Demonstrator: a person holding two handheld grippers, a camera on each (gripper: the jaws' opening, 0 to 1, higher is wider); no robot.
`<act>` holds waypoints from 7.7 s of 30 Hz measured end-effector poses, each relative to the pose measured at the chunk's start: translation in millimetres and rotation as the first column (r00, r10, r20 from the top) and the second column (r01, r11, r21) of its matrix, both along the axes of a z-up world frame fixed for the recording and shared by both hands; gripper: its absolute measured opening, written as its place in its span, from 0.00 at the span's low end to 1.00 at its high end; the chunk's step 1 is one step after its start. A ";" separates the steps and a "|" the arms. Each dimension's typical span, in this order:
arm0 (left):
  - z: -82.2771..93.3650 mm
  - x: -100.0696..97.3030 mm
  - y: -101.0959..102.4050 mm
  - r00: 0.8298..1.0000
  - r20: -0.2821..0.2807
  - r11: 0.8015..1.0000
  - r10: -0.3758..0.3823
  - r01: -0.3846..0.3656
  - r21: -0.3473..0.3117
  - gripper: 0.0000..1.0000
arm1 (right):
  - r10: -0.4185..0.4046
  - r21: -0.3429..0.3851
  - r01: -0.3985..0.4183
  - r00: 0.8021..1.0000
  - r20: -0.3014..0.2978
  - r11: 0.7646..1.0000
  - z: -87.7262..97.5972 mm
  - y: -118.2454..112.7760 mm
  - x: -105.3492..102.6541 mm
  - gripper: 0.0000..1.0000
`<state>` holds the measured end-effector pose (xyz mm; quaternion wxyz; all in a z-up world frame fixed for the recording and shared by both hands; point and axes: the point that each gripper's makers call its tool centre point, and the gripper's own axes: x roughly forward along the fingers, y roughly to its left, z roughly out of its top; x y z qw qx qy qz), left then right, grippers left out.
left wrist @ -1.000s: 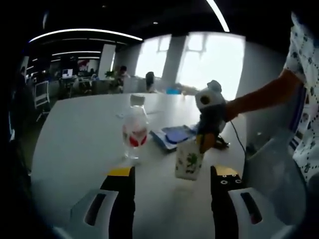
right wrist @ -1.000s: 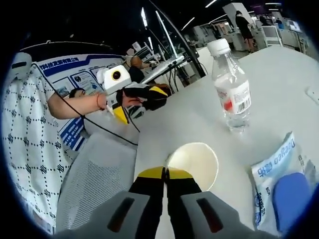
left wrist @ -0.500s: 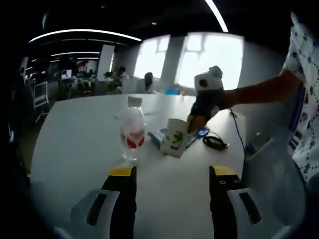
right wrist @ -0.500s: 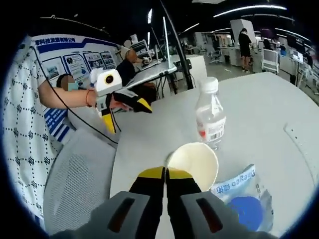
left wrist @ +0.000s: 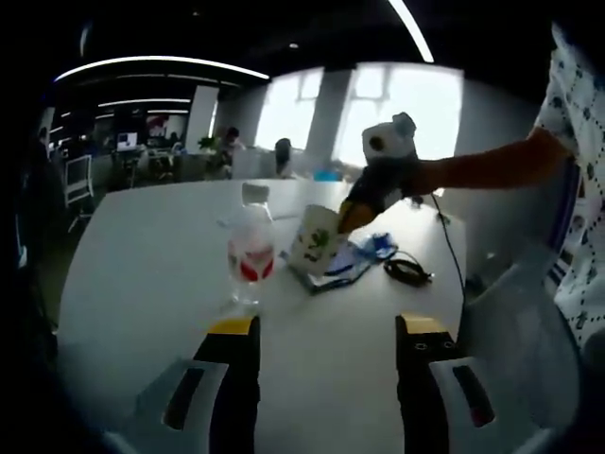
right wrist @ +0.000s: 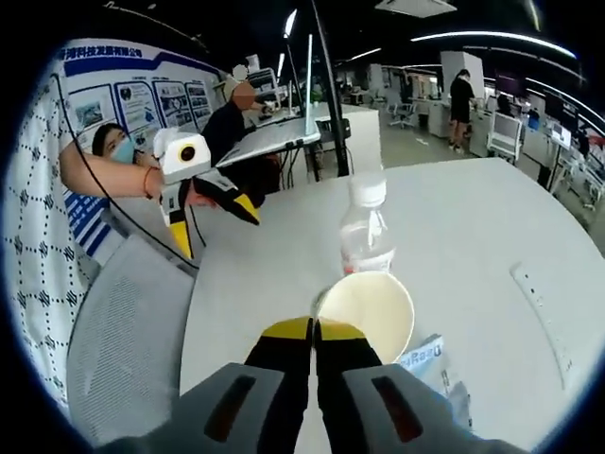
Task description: Arrange the tabletop items into an orderly group along one side of the table until the central work area is clear of visible clutter.
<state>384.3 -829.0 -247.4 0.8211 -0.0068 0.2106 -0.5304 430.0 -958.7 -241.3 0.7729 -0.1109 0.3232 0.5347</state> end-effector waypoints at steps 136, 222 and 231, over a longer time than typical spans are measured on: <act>-11.3 0.2 7.0 0.998 -0.029 0.998 0.047 -0.048 -0.045 0.45 | 0.543 -0.613 -0.415 0.840 0.027 0.672 -75.7 2.9 33.6 0.00; 5.6 -3.2 -11.2 1.000 -0.016 1.000 0.002 -0.001 0.009 0.68 | 0.222 -0.350 -0.145 0.956 0.190 0.925 -25.7 -9.5 2.7 0.42; 10.7 -5.5 -13.2 1.000 0.002 1.000 0.002 -0.002 0.023 0.81 | 0.123 -0.271 -0.064 0.970 0.208 0.961 -13.3 -18.5 -8.1 0.64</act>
